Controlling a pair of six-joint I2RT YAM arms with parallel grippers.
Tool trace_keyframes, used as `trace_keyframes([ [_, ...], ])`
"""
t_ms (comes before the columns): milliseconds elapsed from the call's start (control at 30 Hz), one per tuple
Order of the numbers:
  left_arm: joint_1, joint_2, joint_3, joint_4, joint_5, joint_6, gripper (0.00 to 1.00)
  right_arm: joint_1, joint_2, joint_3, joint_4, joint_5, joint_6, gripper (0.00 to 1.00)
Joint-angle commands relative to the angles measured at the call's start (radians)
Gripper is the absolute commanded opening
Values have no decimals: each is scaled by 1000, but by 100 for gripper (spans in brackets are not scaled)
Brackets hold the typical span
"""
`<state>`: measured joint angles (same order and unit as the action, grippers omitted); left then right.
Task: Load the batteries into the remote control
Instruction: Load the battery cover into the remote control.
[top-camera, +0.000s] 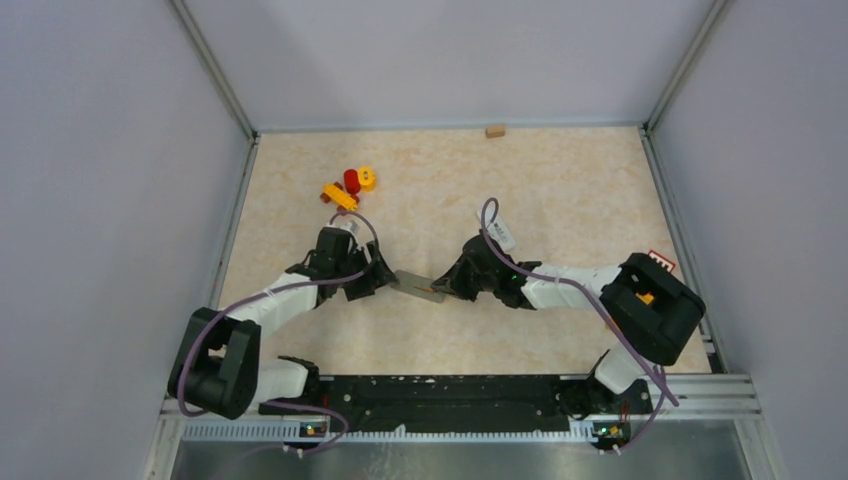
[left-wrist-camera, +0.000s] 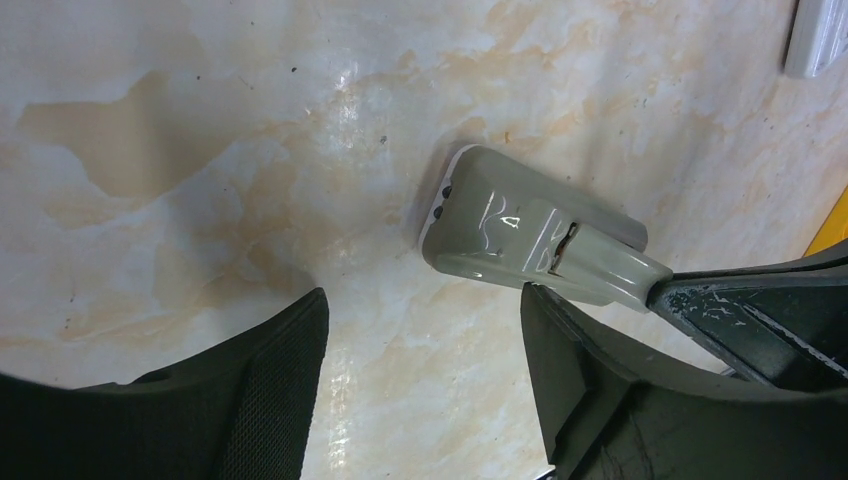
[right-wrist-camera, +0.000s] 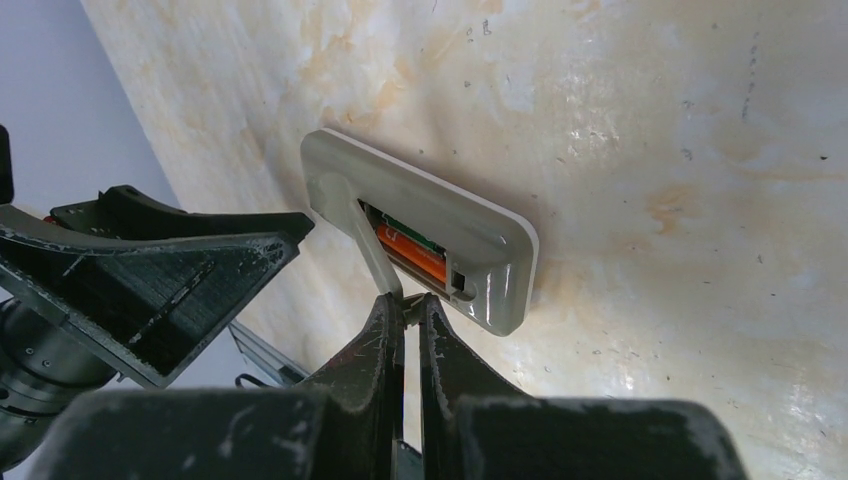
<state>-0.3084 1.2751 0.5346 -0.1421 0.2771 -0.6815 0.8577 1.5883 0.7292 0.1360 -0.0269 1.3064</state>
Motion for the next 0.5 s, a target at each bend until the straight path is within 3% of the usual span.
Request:
trace_keyframes([
  [0, 5, 18, 31, 35, 30, 30, 74, 15, 13, 29, 47, 2, 17, 0],
  [467, 5, 77, 51, 25, 34, 52, 74, 19, 24, 24, 15, -11, 26, 0],
])
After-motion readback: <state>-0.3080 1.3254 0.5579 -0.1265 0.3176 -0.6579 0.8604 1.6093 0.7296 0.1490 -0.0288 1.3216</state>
